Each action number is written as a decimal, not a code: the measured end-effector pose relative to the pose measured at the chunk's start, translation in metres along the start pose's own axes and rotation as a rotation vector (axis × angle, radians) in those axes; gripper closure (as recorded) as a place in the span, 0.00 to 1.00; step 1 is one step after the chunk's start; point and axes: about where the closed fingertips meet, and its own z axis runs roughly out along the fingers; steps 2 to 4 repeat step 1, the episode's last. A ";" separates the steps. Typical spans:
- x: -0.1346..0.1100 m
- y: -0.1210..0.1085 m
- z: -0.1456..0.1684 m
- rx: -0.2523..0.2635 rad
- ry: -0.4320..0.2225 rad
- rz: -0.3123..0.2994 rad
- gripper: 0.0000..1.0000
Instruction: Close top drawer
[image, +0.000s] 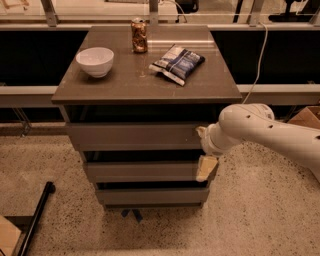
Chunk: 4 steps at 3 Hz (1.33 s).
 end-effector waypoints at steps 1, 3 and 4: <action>0.000 0.000 0.000 0.000 0.000 0.000 0.00; 0.000 0.000 0.000 0.000 0.000 0.000 0.00; 0.000 0.000 0.000 0.000 0.000 0.000 0.00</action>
Offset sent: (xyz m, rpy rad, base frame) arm 0.0000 0.0000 0.0000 0.0000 0.0000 0.0000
